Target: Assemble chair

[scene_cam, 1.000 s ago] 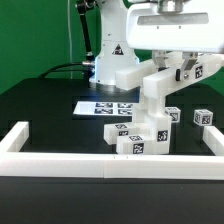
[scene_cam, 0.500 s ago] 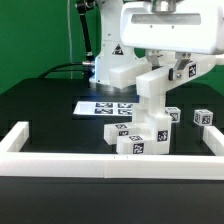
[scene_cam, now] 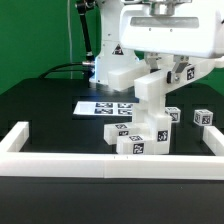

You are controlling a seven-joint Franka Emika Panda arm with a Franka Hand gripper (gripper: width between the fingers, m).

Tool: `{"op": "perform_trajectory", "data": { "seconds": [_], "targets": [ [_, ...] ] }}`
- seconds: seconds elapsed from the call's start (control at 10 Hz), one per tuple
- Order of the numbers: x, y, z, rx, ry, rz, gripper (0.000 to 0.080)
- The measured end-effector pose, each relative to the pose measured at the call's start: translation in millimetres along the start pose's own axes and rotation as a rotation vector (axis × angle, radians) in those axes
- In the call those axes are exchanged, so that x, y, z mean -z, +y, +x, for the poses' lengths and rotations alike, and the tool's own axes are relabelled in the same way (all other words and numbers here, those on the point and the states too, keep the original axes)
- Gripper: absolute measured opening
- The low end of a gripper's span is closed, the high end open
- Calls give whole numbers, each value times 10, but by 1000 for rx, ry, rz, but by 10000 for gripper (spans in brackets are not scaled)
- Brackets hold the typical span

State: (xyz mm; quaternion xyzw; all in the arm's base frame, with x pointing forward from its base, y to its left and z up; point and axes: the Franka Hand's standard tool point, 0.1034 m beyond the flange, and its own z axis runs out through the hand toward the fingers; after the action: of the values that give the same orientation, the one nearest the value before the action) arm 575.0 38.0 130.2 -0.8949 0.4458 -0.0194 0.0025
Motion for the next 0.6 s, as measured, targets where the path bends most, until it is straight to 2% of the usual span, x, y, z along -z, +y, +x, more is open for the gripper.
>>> {"op": "perform_trajectory", "data": {
  "seconds": [0.1,0.2,0.4,0.5,0.6],
  "targets": [
    [7,25,46,-16,6,-1,291],
    [12,-55,26,-54,62,22,291],
    [-8,-157,-148,-56,102,41,291],
    [-30,-233,-231,-73,141,69,291],
    [-50,-232,-269,-53,134,66,291]
  ]
}}
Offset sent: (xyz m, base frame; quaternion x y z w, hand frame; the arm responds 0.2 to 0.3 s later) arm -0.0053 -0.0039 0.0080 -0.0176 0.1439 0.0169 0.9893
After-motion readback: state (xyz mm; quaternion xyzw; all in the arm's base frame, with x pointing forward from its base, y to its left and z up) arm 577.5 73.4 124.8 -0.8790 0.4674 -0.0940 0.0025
